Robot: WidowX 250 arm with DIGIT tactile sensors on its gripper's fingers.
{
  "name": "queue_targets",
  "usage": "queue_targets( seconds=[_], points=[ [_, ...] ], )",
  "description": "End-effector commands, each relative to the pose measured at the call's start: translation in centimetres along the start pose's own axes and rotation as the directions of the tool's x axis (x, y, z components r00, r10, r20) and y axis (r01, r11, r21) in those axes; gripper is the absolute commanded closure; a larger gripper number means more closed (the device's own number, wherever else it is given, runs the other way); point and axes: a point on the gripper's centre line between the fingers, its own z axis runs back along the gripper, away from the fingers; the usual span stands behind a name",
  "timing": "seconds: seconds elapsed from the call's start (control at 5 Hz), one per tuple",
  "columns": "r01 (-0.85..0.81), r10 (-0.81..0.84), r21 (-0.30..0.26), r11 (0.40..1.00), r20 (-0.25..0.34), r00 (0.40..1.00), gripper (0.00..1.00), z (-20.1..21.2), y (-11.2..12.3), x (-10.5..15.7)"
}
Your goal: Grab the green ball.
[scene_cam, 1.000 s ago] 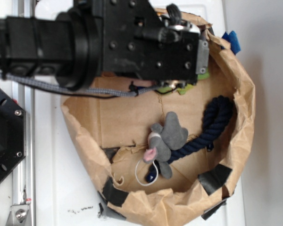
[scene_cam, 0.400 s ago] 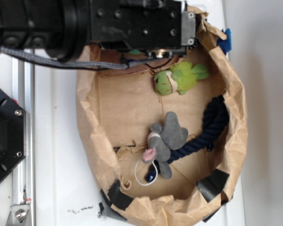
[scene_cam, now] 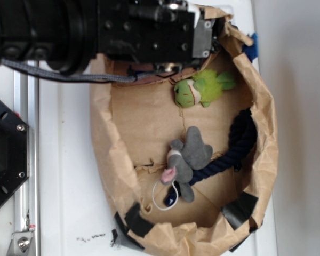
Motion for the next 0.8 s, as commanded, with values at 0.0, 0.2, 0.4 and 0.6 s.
queue_targets(
  seconds=[0.0,0.2,0.4,0.6],
  points=[
    [-0.029,0.03,-0.008,1.0,0.04,0.999,0.0,-0.5,1.8,0.9],
    [-0.019,0.02,-0.017,1.0,0.06,0.998,0.0,-0.9,1.8,0.2],
    [-0.025,0.027,-0.034,0.999,0.068,0.997,0.0,-1.7,1.4,-0.5],
    [-0.014,0.017,-0.053,0.998,0.051,0.999,0.0,-2.0,1.1,-1.2]
  ],
)
